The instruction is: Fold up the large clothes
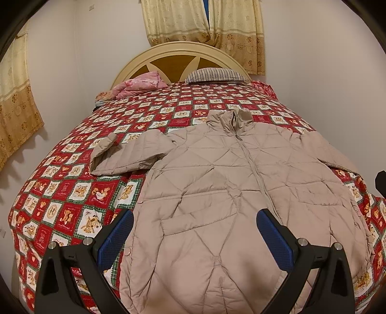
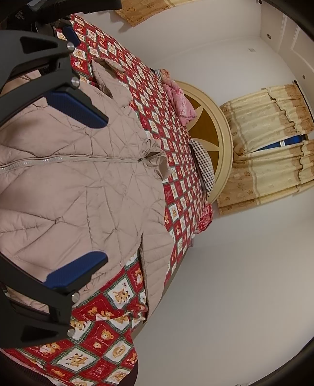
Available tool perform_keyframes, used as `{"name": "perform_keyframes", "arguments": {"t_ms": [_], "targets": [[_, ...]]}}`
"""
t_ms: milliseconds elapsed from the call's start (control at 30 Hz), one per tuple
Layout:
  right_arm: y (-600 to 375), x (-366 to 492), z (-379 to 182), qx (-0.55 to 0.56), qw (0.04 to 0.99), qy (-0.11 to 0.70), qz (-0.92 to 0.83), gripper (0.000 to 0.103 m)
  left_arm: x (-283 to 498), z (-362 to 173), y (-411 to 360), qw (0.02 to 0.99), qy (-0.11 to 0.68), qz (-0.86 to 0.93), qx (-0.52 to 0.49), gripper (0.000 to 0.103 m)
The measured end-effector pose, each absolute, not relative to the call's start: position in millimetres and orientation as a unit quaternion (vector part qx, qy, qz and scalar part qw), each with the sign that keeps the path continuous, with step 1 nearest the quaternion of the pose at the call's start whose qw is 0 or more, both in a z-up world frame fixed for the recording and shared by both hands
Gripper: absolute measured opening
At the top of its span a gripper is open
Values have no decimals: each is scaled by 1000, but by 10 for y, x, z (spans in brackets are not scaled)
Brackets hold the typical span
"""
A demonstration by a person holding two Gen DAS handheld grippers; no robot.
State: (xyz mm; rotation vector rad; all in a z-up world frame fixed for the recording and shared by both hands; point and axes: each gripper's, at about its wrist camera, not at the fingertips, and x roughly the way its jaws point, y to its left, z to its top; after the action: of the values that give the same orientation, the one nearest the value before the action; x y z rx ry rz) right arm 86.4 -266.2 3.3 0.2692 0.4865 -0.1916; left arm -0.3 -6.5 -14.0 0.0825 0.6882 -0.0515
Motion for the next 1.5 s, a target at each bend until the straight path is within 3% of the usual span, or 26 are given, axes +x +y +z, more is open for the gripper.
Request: {"name": "perform_keyframes", "arguments": {"t_ms": [1067, 1333, 1500], "targets": [[-2634, 920, -86, 137, 954, 248, -100, 103, 107, -313, -112, 935, 351, -42, 36, 102], [-3066, 1120, -380, 155, 940, 281, -116, 103, 676, -571, -19, 925, 375, -50, 43, 102], [-3889, 1131, -312, 241, 918, 275, -152, 98, 1186, -604, 112, 936, 348, -32, 25, 102]]}}
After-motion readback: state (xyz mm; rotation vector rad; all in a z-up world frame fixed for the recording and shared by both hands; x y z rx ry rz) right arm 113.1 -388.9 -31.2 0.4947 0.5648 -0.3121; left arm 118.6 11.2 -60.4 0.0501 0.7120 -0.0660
